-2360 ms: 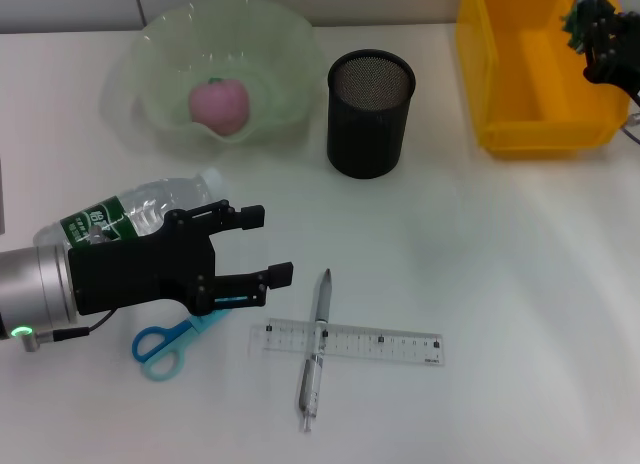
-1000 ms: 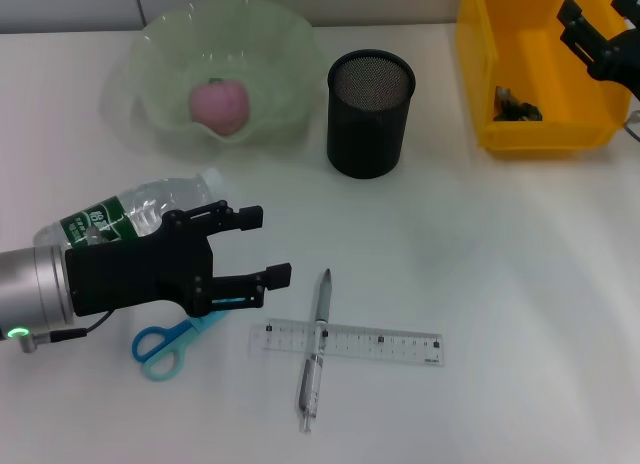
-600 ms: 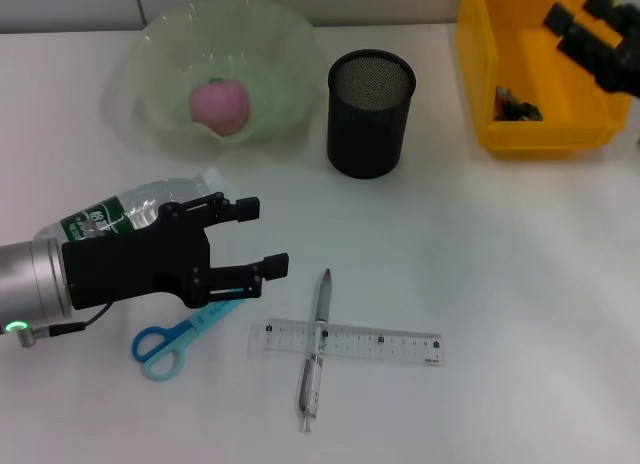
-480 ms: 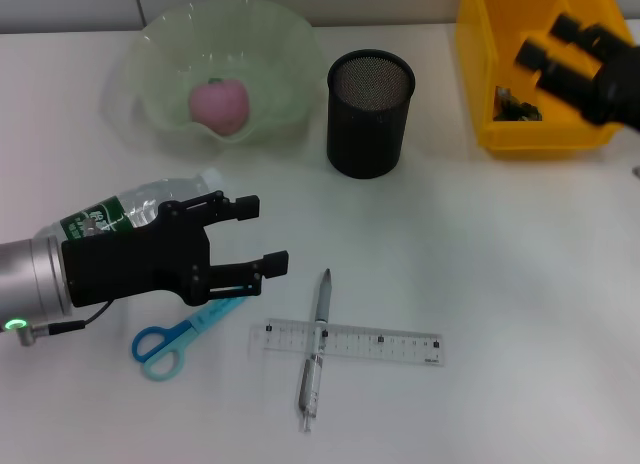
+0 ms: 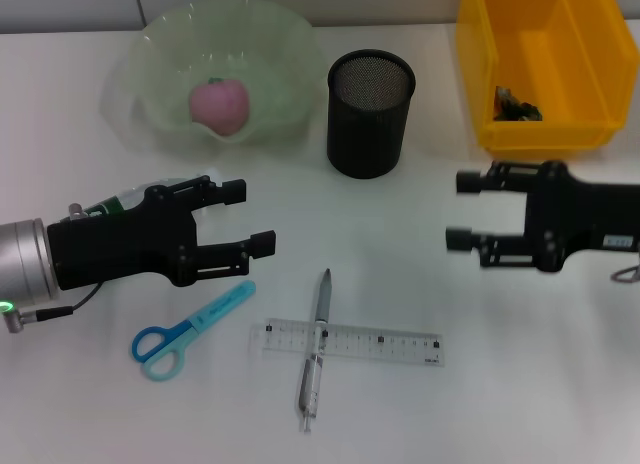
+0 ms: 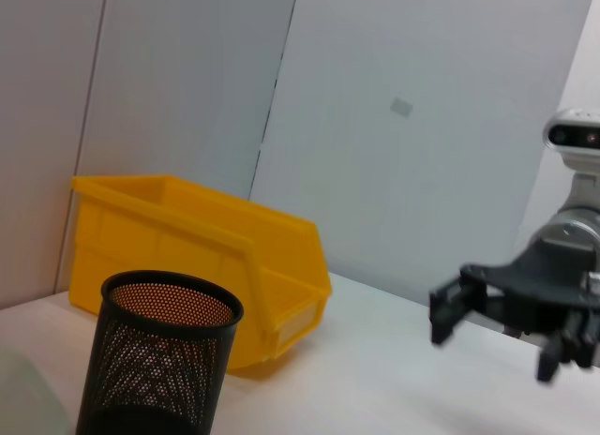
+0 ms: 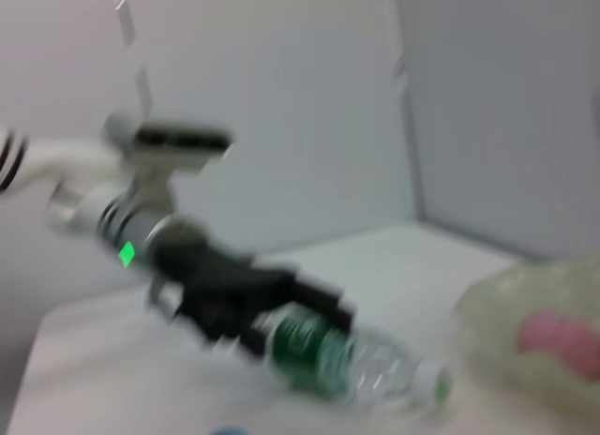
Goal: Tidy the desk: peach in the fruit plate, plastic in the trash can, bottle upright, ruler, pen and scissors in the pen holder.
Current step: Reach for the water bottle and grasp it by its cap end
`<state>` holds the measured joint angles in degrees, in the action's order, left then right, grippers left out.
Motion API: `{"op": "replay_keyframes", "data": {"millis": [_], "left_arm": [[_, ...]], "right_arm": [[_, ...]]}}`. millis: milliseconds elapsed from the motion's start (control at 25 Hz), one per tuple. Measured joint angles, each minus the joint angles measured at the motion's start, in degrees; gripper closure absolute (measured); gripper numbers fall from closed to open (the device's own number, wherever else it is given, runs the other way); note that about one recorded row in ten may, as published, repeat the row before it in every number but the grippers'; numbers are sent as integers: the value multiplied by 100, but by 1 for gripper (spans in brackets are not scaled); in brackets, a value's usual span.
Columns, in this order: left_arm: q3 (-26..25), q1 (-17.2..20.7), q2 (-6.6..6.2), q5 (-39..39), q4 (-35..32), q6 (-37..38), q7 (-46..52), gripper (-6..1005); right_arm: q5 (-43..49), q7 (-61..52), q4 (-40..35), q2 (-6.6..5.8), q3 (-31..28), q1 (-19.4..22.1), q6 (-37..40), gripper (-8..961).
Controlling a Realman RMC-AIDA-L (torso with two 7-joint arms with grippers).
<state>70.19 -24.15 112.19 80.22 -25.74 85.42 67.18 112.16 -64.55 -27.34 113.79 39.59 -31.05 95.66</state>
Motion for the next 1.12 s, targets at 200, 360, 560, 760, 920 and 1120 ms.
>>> {"op": "replay_keyframes", "data": {"millis": [200, 360, 560, 760, 920, 1120], "left_arm": [[-14, -2, -23, 3, -1, -22, 51, 248], [-15, -2, -51, 4, -6, -41, 104, 249], [-15, -2, -62, 4, -10, -41, 137, 250], [-15, -15, -48, 3, -12, -44, 152, 251], [-15, -37, -49, 3, -24, -44, 183, 252], [-67, -59, -41, 4, -227, -75, 321, 253]], "right_arm": [[640, 18, -53, 104, 7, -150, -85, 224], [781, 74, -87, 176, 10, -158, -262, 224], [782, 87, -145, 208, -33, -116, -273, 225], [782, 89, -149, 219, -47, -108, -283, 225], [782, 90, -149, 224, -49, -103, -325, 225], [782, 102, -149, 265, -48, -97, -416, 225]]}}
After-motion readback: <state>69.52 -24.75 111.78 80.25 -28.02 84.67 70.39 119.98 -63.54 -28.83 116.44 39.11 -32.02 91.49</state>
